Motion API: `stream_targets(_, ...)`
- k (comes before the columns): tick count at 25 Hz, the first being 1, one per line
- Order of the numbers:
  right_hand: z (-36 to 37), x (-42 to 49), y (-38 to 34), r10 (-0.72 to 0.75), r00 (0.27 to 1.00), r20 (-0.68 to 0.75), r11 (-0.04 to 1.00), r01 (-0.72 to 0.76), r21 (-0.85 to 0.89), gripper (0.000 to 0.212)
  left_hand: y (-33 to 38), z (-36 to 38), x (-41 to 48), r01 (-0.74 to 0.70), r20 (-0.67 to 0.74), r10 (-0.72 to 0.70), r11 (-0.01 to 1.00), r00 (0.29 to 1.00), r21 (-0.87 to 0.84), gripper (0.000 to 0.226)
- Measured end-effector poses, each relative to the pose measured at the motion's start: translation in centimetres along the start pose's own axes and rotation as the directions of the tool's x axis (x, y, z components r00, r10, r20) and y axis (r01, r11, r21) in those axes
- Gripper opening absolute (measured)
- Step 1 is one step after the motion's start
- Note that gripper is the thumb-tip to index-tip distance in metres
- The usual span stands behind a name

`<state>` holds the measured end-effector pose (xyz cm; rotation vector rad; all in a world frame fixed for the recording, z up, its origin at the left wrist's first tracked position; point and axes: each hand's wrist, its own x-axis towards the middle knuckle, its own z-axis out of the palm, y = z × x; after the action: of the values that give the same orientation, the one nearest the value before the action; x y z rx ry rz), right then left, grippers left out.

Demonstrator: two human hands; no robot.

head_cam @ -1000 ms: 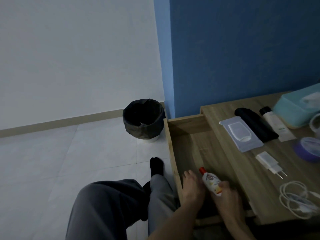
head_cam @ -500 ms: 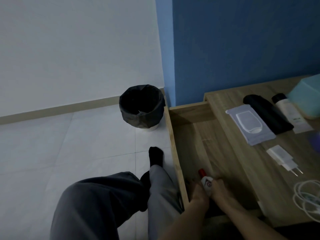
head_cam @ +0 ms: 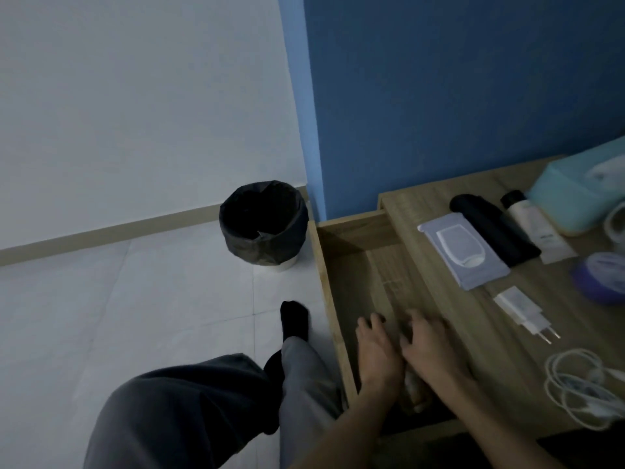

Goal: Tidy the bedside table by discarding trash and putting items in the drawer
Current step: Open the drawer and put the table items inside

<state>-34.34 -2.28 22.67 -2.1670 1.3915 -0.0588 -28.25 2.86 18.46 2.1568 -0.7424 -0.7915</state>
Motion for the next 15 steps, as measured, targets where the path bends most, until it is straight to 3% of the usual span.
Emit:
stream_targets(2,-4.5,-0.1,-0.2,-0.078,0.966,-0.246,0.975,0.125,0.185,0.035,4.0,-0.9,1.2,-0.178,-0.148,0.174,0.984,0.974,-0.010,0.037)
stream_targets(3,-6.5,0.0,0.0,-0.106,0.917,-0.386,0.959,0.197,0.205,0.031,6.4,-1.6,1.4,-0.247,-0.154,0.245,0.969,0.957,0.007,0.040)
stream_targets(5,-10.2,0.9,1.8,-0.100,0.822,-0.561,0.961,0.226,0.160,0.029,10.2,-1.5,1.6,-0.362,-0.022,0.362,0.932,0.932,-0.023,0.046)
stream_targets(8,-12.1,2.0,5.3,0.067,0.864,-0.500,0.990,0.006,0.142,0.036,12.5,0.0,2.2,-0.465,0.180,0.445,0.881,0.877,0.088,0.055)
stream_targets(12,-11.4,1.8,8.3,0.169,0.942,-0.289,0.986,-0.163,0.045,0.053,13.4,1.6,3.8,-0.486,0.408,0.334,0.795,0.850,0.364,0.063)
stream_targets(14,-11.3,1.7,8.6,0.226,0.950,-0.218,0.974,-0.221,0.045,0.054,13.4,2.1,3.8,-0.504,0.388,0.344,0.728,0.855,0.464,0.053)
stream_targets(15,-11.4,1.7,8.6,0.240,0.949,-0.202,0.971,-0.234,0.053,0.051,13.3,2.1,3.6,-0.475,0.343,0.344,0.751,0.874,0.458,0.047)
